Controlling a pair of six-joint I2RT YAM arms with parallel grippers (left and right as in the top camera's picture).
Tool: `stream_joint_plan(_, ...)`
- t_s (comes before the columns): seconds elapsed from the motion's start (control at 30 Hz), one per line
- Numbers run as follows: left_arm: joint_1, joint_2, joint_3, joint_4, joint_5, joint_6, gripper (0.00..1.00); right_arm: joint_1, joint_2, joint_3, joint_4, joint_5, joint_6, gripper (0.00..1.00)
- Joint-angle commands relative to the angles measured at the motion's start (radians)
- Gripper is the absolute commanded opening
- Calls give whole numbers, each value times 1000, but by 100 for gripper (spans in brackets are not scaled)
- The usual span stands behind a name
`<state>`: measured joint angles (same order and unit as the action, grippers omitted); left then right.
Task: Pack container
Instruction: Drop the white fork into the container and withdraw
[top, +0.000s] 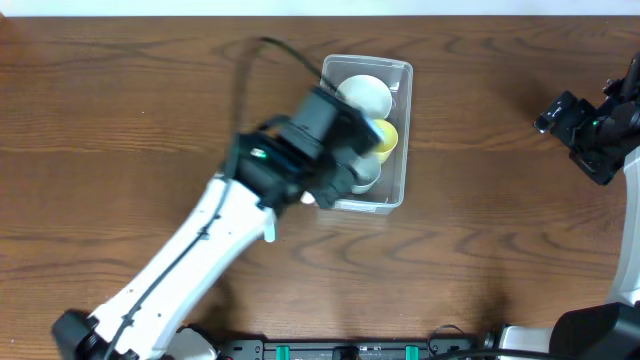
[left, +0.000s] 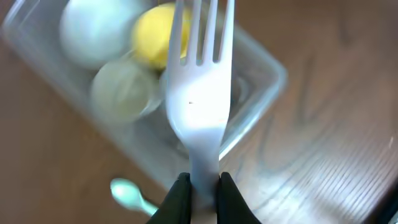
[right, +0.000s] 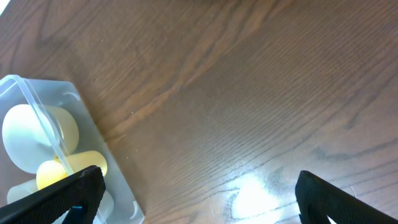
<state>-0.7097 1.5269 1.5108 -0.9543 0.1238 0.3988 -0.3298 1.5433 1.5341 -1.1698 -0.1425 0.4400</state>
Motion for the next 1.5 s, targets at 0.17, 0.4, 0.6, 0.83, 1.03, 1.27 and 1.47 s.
stream_joint_plan(0.17,-75,186,-2,90,-4,505,6,-4,-2,-1,-1,-4,0,99)
stream_joint_plan(0.4,-74,297,-2,90,-61,597,6,-4,-2,-1,-1,-4,0,99)
stream_joint_plan(0.6,-65,310,-2,90,-68,640,6,-4,-2,-1,-1,-4,0,99)
stream_joint_plan(0.83,-46,310,-2,77,-67,639,7,-4,-2,-1,-1,-4,0,99)
stream_joint_plan(1.03,-46,304,1,82,-69,597,98,-4,-2,-1,-1,-4,0,99)
stream_joint_plan(1.27,-46,193,50,81,-91,366,98,-4,-2,-1,-1,-4,0,99)
stream_joint_plan(1.47,-13,-8,51,-5,-134,55,98,-4,-2,-1,-1,-4,0,99)
